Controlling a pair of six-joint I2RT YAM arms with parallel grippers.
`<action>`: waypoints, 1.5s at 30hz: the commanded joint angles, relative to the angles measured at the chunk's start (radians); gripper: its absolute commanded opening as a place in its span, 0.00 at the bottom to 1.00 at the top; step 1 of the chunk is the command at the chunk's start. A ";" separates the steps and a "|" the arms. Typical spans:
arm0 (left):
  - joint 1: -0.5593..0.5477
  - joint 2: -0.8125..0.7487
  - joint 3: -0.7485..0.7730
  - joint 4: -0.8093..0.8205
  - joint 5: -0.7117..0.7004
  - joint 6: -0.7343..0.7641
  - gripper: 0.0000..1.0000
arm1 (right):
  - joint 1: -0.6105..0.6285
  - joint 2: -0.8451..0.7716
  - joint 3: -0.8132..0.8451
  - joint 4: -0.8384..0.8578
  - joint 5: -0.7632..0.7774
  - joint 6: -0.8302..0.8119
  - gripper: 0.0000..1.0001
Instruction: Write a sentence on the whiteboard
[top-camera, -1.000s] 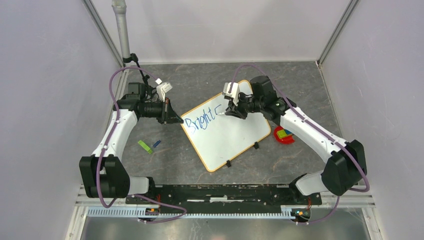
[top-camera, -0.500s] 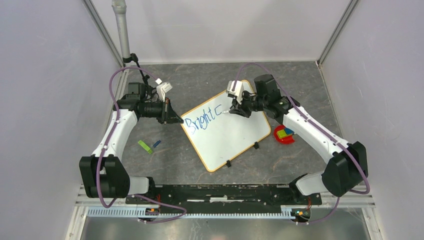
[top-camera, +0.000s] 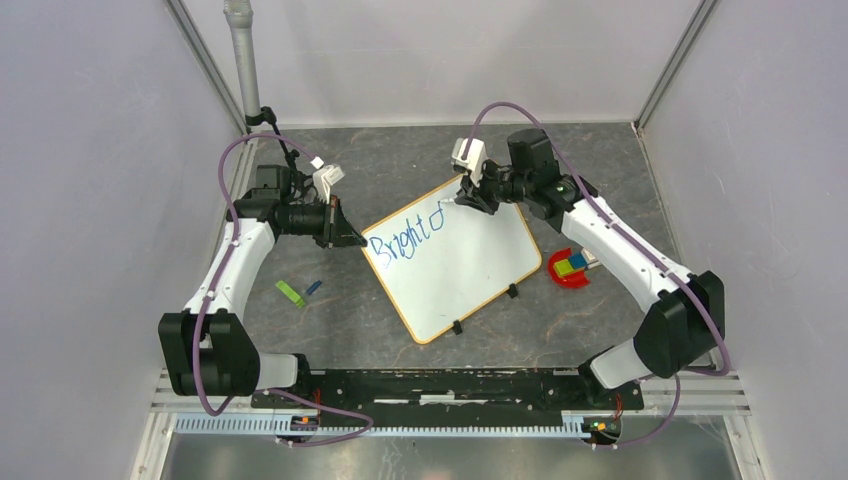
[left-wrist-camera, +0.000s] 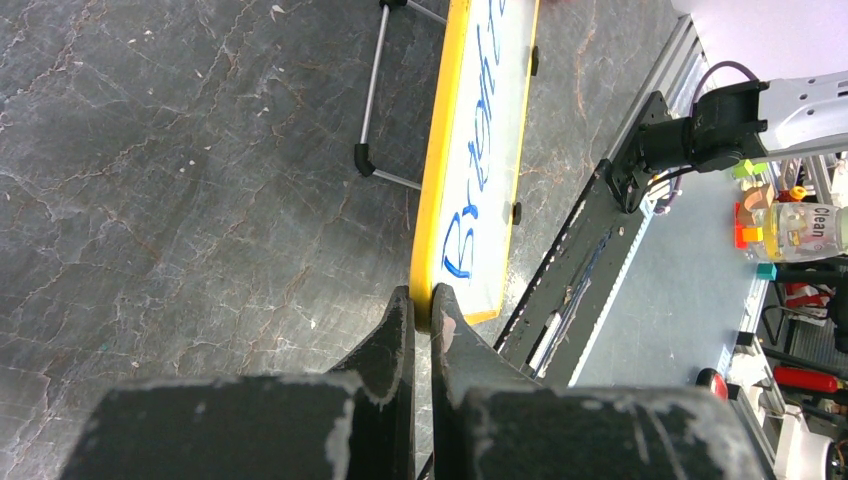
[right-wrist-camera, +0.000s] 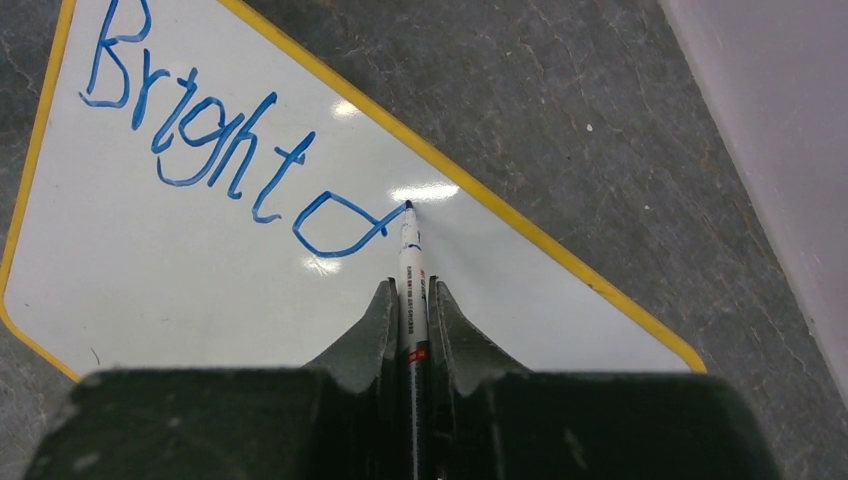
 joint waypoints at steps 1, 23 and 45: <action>-0.011 0.003 0.003 -0.027 -0.026 0.100 0.02 | -0.011 0.029 0.054 0.033 0.045 0.007 0.00; -0.012 0.012 0.010 -0.028 -0.025 0.099 0.02 | -0.011 -0.071 -0.131 0.005 0.001 -0.006 0.00; -0.014 0.004 0.007 -0.027 -0.022 0.102 0.02 | -0.024 -0.088 -0.022 -0.061 0.022 -0.053 0.00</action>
